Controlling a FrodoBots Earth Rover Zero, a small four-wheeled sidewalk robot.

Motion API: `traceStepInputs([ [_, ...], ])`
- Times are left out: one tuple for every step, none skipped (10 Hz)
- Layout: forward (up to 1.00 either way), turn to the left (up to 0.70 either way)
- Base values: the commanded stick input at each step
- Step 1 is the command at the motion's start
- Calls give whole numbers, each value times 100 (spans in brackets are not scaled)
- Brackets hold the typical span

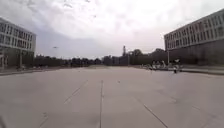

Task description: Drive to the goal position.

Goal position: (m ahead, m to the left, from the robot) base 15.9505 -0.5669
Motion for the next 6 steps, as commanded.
traceStepInputs([
  [70, 0],
  [70, 0],
  [70, 0],
  [70, 0],
  [70, 0],
  [70, 0],
])
